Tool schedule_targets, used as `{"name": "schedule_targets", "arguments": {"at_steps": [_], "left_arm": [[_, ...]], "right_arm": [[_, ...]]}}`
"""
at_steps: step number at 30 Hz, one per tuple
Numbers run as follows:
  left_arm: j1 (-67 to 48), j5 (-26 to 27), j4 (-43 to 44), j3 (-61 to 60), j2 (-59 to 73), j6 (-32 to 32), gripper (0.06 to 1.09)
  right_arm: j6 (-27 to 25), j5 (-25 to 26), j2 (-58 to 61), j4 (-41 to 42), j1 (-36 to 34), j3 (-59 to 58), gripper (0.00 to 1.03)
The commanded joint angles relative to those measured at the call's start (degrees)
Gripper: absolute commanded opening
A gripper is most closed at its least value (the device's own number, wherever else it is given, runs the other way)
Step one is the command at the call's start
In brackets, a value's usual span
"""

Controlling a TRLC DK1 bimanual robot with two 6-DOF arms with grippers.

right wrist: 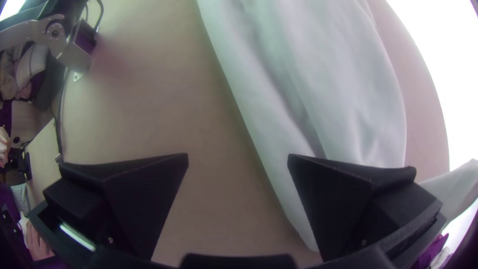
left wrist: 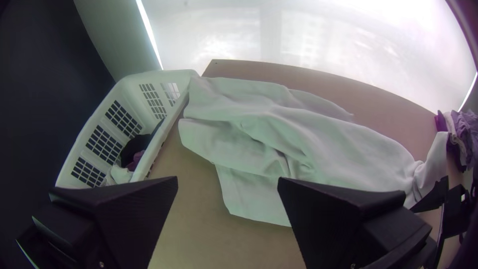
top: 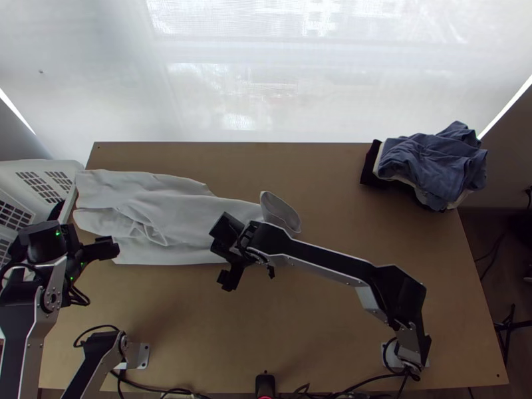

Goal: Fold the t-shirt

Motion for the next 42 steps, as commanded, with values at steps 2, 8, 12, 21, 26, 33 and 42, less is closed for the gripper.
{"name": "schedule_targets", "arguments": {"at_steps": [2,8,12,21,26,33,42], "left_arm": [[1.04,1.09,1.02,-2.18,1.54,0.0,1.03],[1.04,1.61,1.81,-2.27,2.69,0.0,1.03],[1.04,1.7,2.43,-2.27,3.57,0.0,1.03],[0.95,2.14,3.48,-3.59,4.09,-0.7,1.03],[0.95,2.23,3.66,-3.59,4.09,-0.62,1.03],[0.25,3.2,4.45,-2.89,4.36,-1.5,1.03],[-2.12,3.2,5.33,-1.66,4.8,-2.02,1.03]], "right_arm": [[-0.75,-0.01,5.84,0.03,-2.69,1.97,0.93],[-1.46,-0.01,7.86,0.03,-5.94,3.38,0.87],[-1.72,-0.1,8.56,-0.06,-6.82,3.73,0.76],[-4.0,-0.89,8.3,0.12,-6.73,2.59,0.13],[-4.71,-0.89,5.31,0.12,-6.91,2.06,0.03],[-4.71,-0.8,-5.68,-0.41,-8.67,4.08,0.03],[-6.03,2.54,-13.5,-7.97,-11.04,14.72,0.03]]}}
